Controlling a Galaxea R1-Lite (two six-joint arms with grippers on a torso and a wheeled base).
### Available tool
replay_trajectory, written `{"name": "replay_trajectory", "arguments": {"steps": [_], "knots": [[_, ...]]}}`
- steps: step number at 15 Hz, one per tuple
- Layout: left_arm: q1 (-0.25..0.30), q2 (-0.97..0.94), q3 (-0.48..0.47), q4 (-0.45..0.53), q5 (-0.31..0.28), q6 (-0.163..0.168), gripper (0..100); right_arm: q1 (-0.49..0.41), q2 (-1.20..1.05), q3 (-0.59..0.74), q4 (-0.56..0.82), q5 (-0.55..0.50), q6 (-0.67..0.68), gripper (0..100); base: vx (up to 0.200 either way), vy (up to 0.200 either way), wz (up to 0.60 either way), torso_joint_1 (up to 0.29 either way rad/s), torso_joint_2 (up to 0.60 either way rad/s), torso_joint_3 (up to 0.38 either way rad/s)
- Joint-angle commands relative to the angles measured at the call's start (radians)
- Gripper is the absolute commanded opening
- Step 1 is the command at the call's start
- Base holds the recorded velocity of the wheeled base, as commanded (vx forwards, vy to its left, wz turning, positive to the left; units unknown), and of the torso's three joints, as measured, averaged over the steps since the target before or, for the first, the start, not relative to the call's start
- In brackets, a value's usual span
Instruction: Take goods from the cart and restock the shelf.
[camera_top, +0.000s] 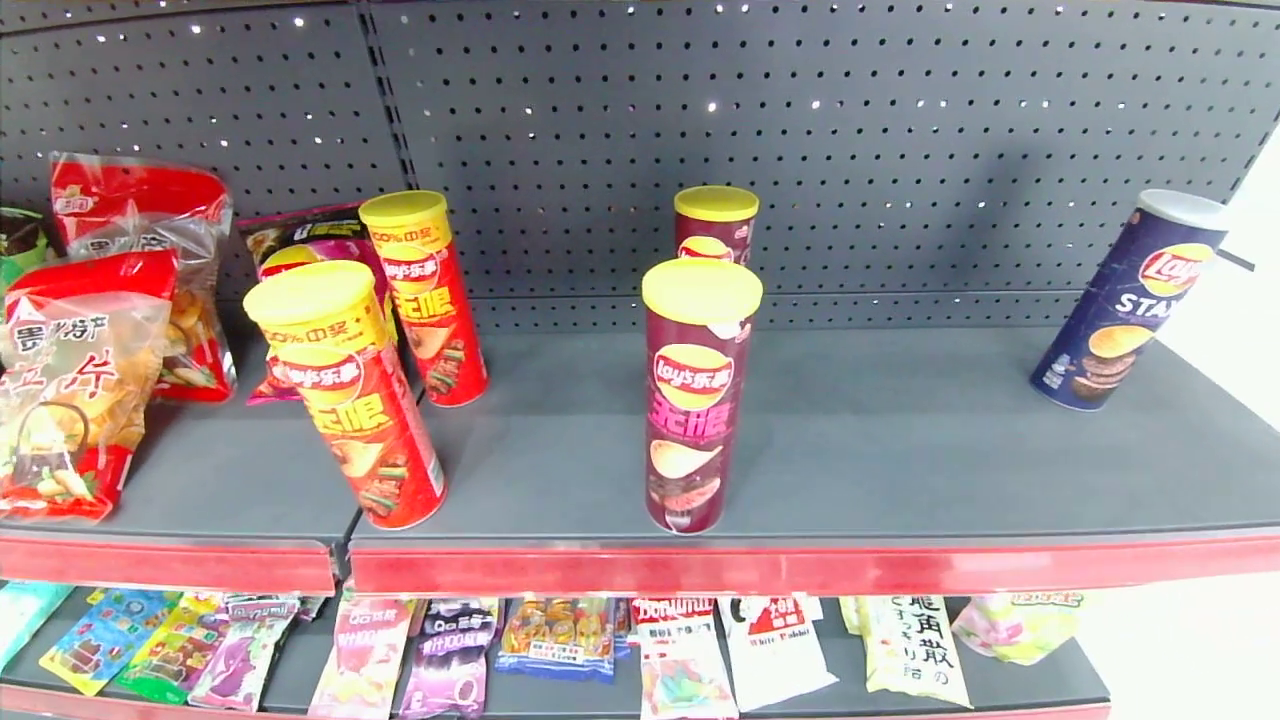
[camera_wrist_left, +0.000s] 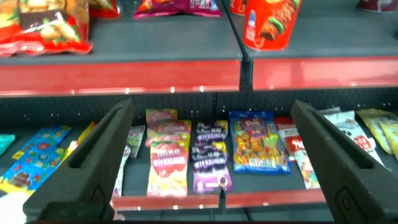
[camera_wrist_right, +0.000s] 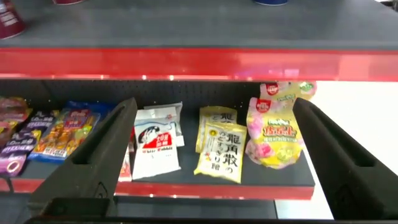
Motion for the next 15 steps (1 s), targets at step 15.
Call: {"name": "replay_trajectory", "arguments": {"steps": [15], "knots": [[0.0,0.0,0.0,0.0,0.0,0.001,100,0.0,0.001,0.0,0.0,-0.001,0.003,100,-0.067,0.0,0.4,0.0,0.0,0.003]]}}
